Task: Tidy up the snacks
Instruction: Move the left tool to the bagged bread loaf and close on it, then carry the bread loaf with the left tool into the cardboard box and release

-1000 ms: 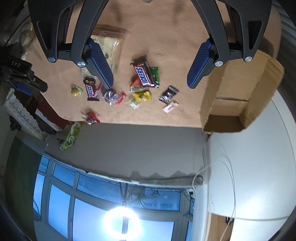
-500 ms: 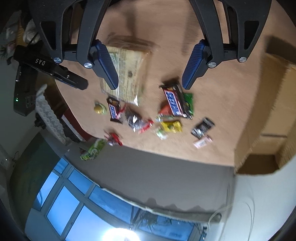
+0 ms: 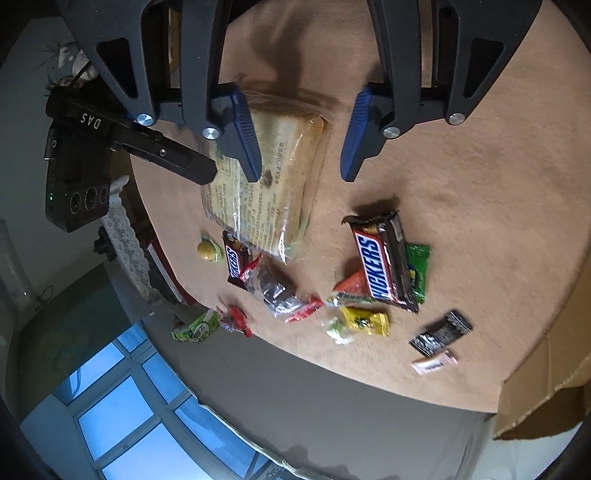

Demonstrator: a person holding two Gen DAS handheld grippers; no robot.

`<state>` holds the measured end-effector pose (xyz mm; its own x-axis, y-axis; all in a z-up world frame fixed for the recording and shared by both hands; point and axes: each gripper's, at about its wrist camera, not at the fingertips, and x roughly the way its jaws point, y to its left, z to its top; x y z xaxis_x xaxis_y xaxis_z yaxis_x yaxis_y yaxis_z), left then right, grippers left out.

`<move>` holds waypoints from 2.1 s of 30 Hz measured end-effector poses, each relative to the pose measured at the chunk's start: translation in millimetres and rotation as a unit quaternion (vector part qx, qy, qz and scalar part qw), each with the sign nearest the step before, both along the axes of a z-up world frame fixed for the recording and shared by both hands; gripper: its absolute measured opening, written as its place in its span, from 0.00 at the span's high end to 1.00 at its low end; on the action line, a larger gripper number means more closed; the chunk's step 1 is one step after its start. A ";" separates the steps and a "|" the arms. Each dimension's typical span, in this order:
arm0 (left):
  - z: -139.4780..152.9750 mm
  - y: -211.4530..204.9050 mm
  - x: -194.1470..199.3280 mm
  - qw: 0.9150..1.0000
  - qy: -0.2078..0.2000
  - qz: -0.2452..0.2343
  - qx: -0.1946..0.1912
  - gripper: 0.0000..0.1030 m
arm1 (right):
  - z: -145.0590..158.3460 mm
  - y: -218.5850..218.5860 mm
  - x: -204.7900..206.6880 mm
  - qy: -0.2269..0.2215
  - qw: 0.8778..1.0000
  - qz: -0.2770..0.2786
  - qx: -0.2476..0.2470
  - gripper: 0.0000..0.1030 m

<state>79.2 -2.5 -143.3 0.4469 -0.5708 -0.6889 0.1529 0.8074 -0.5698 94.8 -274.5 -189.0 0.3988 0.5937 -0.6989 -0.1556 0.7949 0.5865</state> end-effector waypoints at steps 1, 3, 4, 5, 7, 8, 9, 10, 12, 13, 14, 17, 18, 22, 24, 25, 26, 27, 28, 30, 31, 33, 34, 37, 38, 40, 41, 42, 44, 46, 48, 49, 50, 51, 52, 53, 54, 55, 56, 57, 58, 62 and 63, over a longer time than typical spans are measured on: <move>-0.6 -0.2 0.1 1.000 0.001 -0.002 -0.002 0.65 | -1.0 0.1 0.9 0.004 1.000 0.002 0.007 0.40; -1.6 0.1 1.3 1.000 0.002 -0.003 -0.008 0.67 | -3.2 1.8 2.9 0.012 1.000 0.008 0.024 0.47; -1.9 1.0 1.4 1.000 0.003 -0.003 -0.012 0.67 | -4.2 1.9 3.6 0.016 0.999 0.009 0.030 0.48; -2.6 0.9 2.4 1.000 0.004 -0.003 -0.014 0.68 | -4.7 2.3 4.1 0.016 0.999 0.009 0.031 0.48; -2.6 -0.2 3.6 1.000 0.005 -0.005 -0.017 0.71 | -4.8 2.3 3.9 0.016 0.999 0.011 0.032 0.49; -2.5 -0.4 3.9 1.000 0.004 -0.006 -0.016 0.71 | -4.3 2.6 3.7 0.015 0.999 0.011 0.032 0.50; -2.8 -0.7 4.5 1.000 0.004 -0.007 -0.015 0.71 | -4.4 2.3 3.6 0.015 0.999 0.012 0.031 0.50; -2.9 -1.3 5.4 1.000 0.005 -0.007 -0.016 0.71 | -3.8 2.0 3.5 0.015 0.999 0.012 0.031 0.50; -2.7 -1.8 5.6 1.000 0.005 -0.007 -0.015 0.72 | -2.7 3.3 3.6 0.014 0.999 0.012 0.027 0.51; -2.3 -1.9 5.2 1.000 0.004 -0.007 -0.014 0.72 | -2.3 3.4 3.0 0.013 1.000 0.012 0.025 0.51; -1.7 -2.7 4.6 1.000 0.003 -0.008 -0.013 0.73 | -2.0 3.9 3.0 0.012 1.000 0.012 0.023 0.51; -0.6 -4.5 3.4 1.000 0.001 -0.009 -0.009 0.74 | -1.5 5.2 3.2 0.011 1.000 0.013 0.018 0.52; 0.0 -4.6 3.0 1.000 0.001 -0.009 -0.008 0.74 | -1.1 5.8 3.5 0.011 1.000 0.014 0.017 0.53; 1.8 -7.5 0.8 1.000 -0.005 -0.012 -0.001 0.75 | 0.9 8.1 4.0 0.009 1.000 0.014 0.010 0.54; 2.8 -8.2 -0.3 1.000 -0.006 -0.012 0.001 0.75 | 2.4 9.5 4.0 0.008 1.000 0.013 0.006 0.54; 3.1 -9.7 -0.5 1.000 -0.006 -0.013 0.001 0.75 | 2.6 10.2 3.7 0.007 1.000 0.013 0.005 0.54; 3.6 -10.0 -1.3 1.000 -0.007 -0.013 0.002 0.75 | 3.3 10.9 3.5 0.006 1.000 0.013 0.003 0.55; 4.3 -10.1 -2.3 1.000 -0.008 -0.014 0.004 0.75 | 4.0 11.9 3.8 0.007 1.000 0.014 0.002 0.55; 5.0 -10.4 -3.2 1.000 -0.009 -0.013 0.005 0.75 | 4.6 12.7 3.7 0.007 1.000 0.015 0.002 0.55; 7.2 -9.4 -4.8 1.000 -0.013 -0.011 0.005 0.75 | 6.4 15.1 3.7 0.006 1.000 0.017 0.001 0.55; 8.1 -7.7 -6.1 1.000 -0.014 -0.009 0.004 0.75 | 7.8 17.1 4.1 0.006 1.000 0.019 0.001 0.55; 11.0 -3.5 -8.3 1.000 -0.019 -0.003 0.004 0.75 | 10.8 21.7 4.3 0.004 1.000 0.023 0.003 0.55; 12.5 -1.0 -9.5 1.000 -0.021 -0.001 0.004 0.75 | 13.1 25.0 4.8 0.003 1.000 0.026 0.003 0.55; 20.7 10.0 -13.0 1.000 -0.029 0.011 0.003 0.75 | 22.0 38.2 6.8 -0.005 0.999 0.038 0.003 0.55; 24.7 14.4 -14.6 0.999 -0.034 0.015 0.005 0.75 | 26.1 43.6 8.2 -0.009 0.999 0.042 0.004 0.55; 34.0 24.7 -18.1 0.999 -0.046 0.024 0.010 0.75 | 35.2 55.3 10.9 -0.018 0.998 0.053 0.007 0.55; 38.7 30.7 -19.4 0.998 -0.051 0.029 0.011 0.75 | 40.5 62.7 12.5 -0.023 0.998 0.058 0.008 0.55; 42.5 35.7 -20.2 0.998 -0.055 0.034 0.012 0.75 | 44.9 68.7 14.1 -0.028 0.998 0.063 0.009 0.55; 52.6 51.0 -22.9 0.996 -0.068 0.049 0.016 0.75 | 54.2 83.3 16.8 -0.038 0.996 0.074 0.012 0.55; 58.9 61.7 -24.6 0.995 -0.076 0.061 0.019 0.76 | 63.9 100.6 19.1 -0.049 0.995 0.086 0.013 0.55; 65.7 77.7 -26.1 0.993 -0.083 0.076 0.021 0.75 | 73.5 119.6 22.4 -0.060 0.993 0.099 0.014 0.55; 68.7 84.7 -26.7 0.992 -0.087 0.084 0.022 0.75 | 77.2 128.0 23.8 -0.065 0.992 0.105 0.015 0.55; 71.4 93.0 -27.1 0.991 -0.089 0.093 0.024 0.75 | 81.8 139.2 25.8 -0.069 0.991 0.114 0.016 0.55; 71.8 99.4 -27.4 0.991 -0.091 0.098 0.025 0.75 | 85.4 147.5 26.5 -0.072 0.990 0.119 0.017 0.55; 74.1 108.4 -28.3 0.989 -0.094 0.108 0.027 0.75 | 88.5 156.4 27.6 -0.077 0.989 0.124 0.016 0.55; 75.7 116.7 -29.0 0.988 -0.096 0.115 0.026 0.75 | 93.5 168.0 28.6 -0.084 0.988 0.132 0.014 0.55; 77.3 122.7 -29.0 0.987 -0.097 0.122 0.026 0.75 | 96.1 175.8 29.0 -0.089 0.986 0.137 0.013 0.55; 78.3 129.6 -29.6 0.986 -0.098 0.129 0.026 0.75 | 99.1 184.8 30.0 -0.092 0.985 0.144 0.012 0.55; 79.8 134.6 -30.1 0.986 -0.099 0.134 0.027 0.75 | 102.3 195.2 31.7 -0.094 0.984 0.152 0.013 0.55; 80.9 141.7 -31.0 0.985 -0.100 0.141 0.027 0.75 | 104.4 204.4 33.5 -0.095 0.983 0.159 0.014 0.55; 81.9 150.2 -31.6 0.983 -0.100 0.150 0.028 0.75 | 106.2 211.7 34.0 -0.095 0.981 0.166 0.015 0.55; 87.4 176.1 -35.7 0.978 -0.104 0.180 0.034 0.75 | 110.5 245.6 39.5 -0.095 0.976 0.194 0.022 0.55; 87.1 181.7 -38.4 0.977 -0.104 0.185 0.036 0.75 | 110.2 254.6 40.8 -0.095 0.975 0.202 0.024 0.55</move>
<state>40.7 179.3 -56.2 0.7476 -0.2965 -0.5943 -0.0515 0.8662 -0.4970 135.6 -20.0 -78.8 0.2456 0.7586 -0.6035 -0.5591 0.6194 0.5511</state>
